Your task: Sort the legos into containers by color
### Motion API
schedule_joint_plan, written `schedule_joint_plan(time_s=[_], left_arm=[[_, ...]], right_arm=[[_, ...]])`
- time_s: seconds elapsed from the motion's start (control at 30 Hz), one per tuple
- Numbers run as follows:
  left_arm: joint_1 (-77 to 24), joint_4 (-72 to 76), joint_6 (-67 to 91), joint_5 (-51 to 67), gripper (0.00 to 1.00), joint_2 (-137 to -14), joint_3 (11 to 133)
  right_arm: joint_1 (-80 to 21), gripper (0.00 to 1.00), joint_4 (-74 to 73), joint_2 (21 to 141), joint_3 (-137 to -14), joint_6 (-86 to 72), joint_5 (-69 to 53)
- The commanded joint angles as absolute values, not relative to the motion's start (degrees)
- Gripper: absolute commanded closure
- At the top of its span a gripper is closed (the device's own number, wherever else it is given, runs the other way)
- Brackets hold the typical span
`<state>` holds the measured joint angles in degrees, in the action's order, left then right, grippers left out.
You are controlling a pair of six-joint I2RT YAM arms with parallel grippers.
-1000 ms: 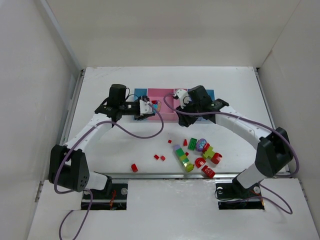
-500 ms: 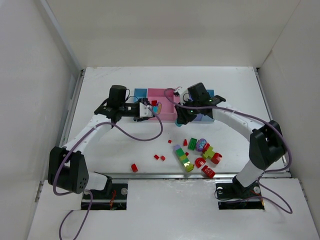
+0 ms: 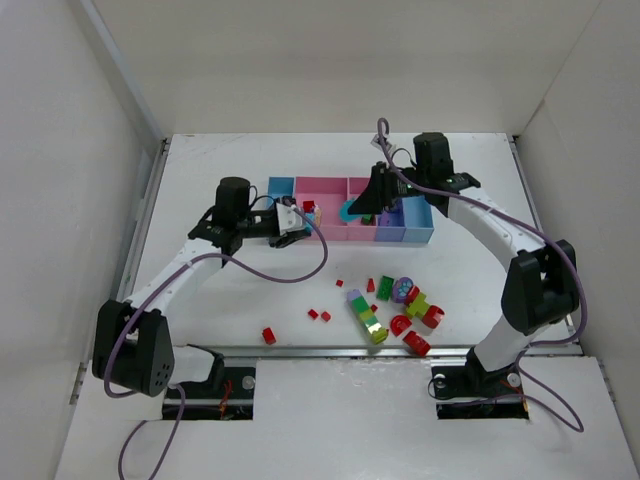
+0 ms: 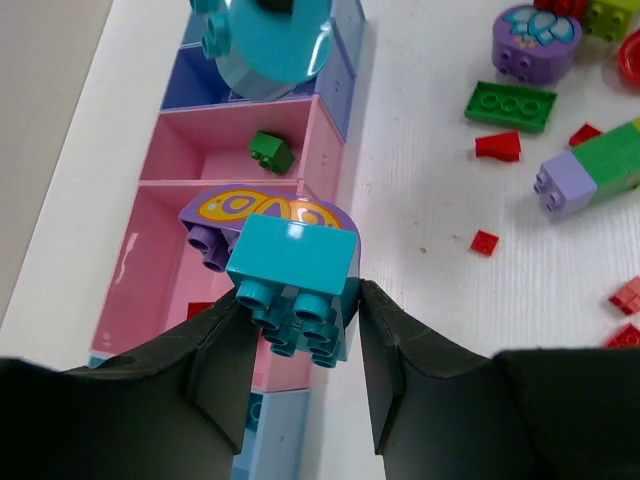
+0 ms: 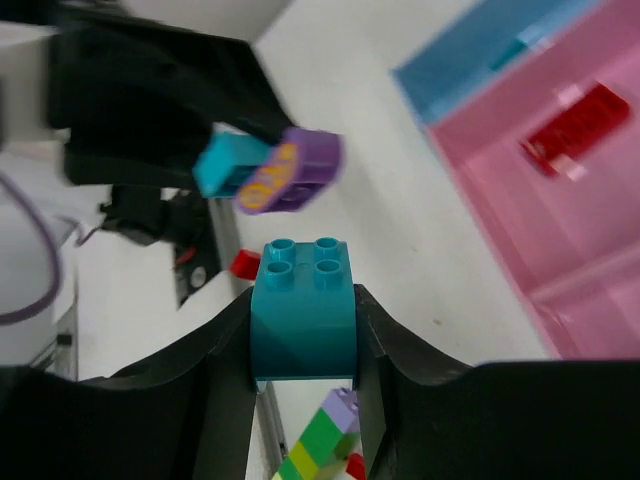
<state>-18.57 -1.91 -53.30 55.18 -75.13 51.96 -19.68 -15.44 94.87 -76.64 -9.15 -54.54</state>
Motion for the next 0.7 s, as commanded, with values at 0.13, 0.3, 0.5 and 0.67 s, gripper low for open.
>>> schedule_joint_plan(time_s=[0.13,0.3,0.5,0.67], left_arm=[[-16.09,13.88,-34.65,51.42,1.00,-69.79,46.94],[-15.03,22.56,-27.17,41.61,1.00,-66.63,41.41],[-15.03,29.87,-19.43,22.44,1.00,-63.64,36.83],[-15.03,33.66,-15.91,2.26,1.00,-61.52,33.93]], right_arm=[[-20.65,1.00,-7.38,96.23,-83.67,-5.90,-77.32],[-22.15,1.00,-7.38,96.76,-87.71,-0.10,-76.65],[-26.10,1.00,-7.91,101.15,-96.82,-0.08,-52.68],[-31.72,1.00,-7.91,108.71,-106.33,-2.89,-36.06]])
